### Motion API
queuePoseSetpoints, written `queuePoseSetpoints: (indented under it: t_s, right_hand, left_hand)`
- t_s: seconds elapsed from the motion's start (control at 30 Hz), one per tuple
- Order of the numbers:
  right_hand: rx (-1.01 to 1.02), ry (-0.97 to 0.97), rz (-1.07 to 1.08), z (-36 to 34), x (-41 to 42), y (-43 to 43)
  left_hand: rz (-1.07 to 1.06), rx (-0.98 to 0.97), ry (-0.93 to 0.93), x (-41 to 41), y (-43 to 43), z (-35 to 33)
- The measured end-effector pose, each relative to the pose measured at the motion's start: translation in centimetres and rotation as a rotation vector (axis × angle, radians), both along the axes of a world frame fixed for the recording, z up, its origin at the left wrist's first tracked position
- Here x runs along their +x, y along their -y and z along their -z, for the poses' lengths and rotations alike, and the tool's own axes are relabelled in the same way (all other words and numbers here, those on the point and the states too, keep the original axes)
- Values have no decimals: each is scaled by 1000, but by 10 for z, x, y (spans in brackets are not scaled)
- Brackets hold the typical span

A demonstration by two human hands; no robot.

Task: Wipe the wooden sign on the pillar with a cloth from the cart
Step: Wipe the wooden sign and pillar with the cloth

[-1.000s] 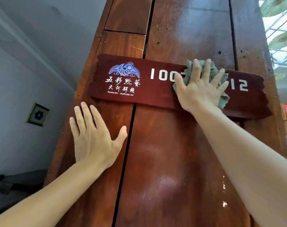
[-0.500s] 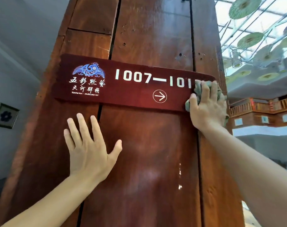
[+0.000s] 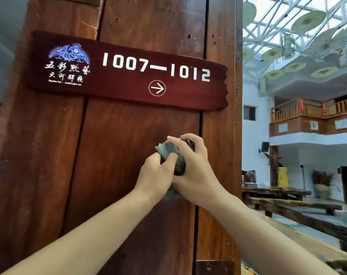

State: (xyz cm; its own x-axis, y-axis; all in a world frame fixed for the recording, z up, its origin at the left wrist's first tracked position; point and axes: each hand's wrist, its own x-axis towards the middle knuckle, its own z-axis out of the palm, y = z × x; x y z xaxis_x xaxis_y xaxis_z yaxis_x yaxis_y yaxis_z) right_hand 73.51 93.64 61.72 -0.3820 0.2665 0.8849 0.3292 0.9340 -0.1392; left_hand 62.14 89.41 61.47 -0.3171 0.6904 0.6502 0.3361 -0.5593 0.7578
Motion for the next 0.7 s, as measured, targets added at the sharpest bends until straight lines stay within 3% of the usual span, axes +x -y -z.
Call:
queuePoseSetpoints:
  t_s: [0.13, 0.33, 0.43, 0.57, 0.7]
  right_hand:
    - [-475, 156, -207, 2, 19, 5]
    - [-1220, 29, -466, 85, -6, 45]
    - [-1449, 162, -570, 141, -43, 84]
    - [-1548, 166, -666, 212, -99, 156]
    - [-1675, 140, -729, 280, -153, 243]
  left_hand:
    - [423, -264, 205, -15, 11, 17]
    - [650, -544, 483, -76, 80, 96]
    - [616, -542, 456, -106, 139, 142]
    - [373, -615, 430, -153, 234, 211]
    - [116, -663, 583, -200, 337, 283]
